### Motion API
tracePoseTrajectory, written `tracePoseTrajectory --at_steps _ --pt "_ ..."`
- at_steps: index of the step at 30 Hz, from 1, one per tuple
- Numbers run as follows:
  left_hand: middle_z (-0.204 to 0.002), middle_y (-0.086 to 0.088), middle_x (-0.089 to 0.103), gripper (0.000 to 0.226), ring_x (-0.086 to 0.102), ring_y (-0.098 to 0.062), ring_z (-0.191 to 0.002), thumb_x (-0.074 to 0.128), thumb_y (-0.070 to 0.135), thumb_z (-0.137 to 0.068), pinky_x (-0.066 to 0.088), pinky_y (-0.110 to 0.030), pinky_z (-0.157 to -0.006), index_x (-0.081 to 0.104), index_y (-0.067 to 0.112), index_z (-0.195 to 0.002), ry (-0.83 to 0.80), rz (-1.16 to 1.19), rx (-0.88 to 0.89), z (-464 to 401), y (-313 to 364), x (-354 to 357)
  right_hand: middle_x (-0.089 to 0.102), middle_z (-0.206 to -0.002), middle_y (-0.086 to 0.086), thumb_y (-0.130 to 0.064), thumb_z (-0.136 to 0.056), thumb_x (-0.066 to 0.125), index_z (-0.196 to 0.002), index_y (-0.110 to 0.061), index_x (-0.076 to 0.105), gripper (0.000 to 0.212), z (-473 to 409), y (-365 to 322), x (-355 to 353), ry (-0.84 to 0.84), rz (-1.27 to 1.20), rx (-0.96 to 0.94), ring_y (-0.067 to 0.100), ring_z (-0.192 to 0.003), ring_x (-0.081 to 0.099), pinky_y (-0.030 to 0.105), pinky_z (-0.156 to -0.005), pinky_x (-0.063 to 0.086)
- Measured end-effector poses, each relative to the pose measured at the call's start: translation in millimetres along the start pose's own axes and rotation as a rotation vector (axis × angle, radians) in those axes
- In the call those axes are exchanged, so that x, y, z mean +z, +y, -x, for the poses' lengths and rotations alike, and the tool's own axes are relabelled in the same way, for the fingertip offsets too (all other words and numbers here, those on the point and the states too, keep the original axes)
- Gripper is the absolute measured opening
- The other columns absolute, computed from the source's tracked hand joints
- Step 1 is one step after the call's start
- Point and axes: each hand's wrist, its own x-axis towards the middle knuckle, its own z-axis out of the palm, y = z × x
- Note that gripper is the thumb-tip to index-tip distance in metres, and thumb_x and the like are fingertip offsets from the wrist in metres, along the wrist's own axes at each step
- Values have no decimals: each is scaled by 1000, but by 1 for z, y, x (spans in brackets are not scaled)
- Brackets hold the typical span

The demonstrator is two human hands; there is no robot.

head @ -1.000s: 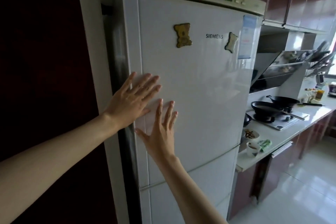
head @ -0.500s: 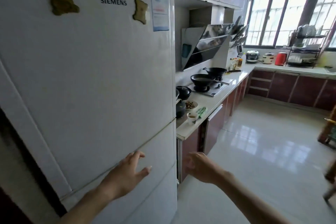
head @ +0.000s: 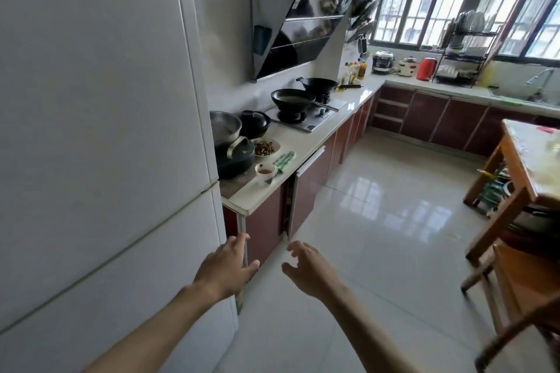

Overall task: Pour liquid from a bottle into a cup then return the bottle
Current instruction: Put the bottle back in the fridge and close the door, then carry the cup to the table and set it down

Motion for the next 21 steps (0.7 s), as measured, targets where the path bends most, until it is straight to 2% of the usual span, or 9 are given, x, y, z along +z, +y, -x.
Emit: tracePoseTrajectory --at_steps 5,9,11,14,17,21 --pt "-151 0 40 65 48 -20 -132 45 55 -96 45 -38 -103 27 22 -150 -33 -37 10 -94 -4 34 59 -132 8 -33 -95 61 -133 -14 53 44 -72 28 19 -66 -10 48 23 -112 60 31 -89 50" --pt "-151 1 40 64 43 -19 -135 45 55 -96 41 -37 -105 28 22 -149 -48 -18 3 -179 1 40 58 -136 8 -34 -96 60 -137 -13 50 47 -147 48 0 -98 -2 100 24 -118 59 34 -95 50" --pt "-151 1 39 66 42 -19 -136 45 55 -96 39 -38 -106 27 21 -149 -61 -30 1 -221 5 41 58 -135 9 -37 -95 58 -136 -14 49 48 -186 63 -11 -99 14 129 26 -118 59 40 -95 51" --pt "-150 -1 41 67 42 -21 -137 48 54 -94 38 -39 -108 28 21 -149 -87 10 -60 -267 8 43 55 -140 9 -38 -96 56 -139 -15 43 51 -228 81 -22 -112 6 167 27 -123 56 43 -97 49" --pt "-148 -3 42 67 45 -23 -134 51 54 -93 42 -41 -107 29 19 -146 -72 41 -126 -311 4 48 48 -147 9 -34 -97 57 -146 -13 36 56 -275 99 -29 -153 -7 134 27 -131 50 39 -100 45" --pt "-145 -7 44 68 48 -25 -131 53 52 -93 44 -42 -106 28 15 -145 -44 -32 -193 -369 -4 59 46 -144 11 -29 -93 62 -150 -12 29 69 -355 118 -28 -201 2 82 33 -128 51 40 -99 46"
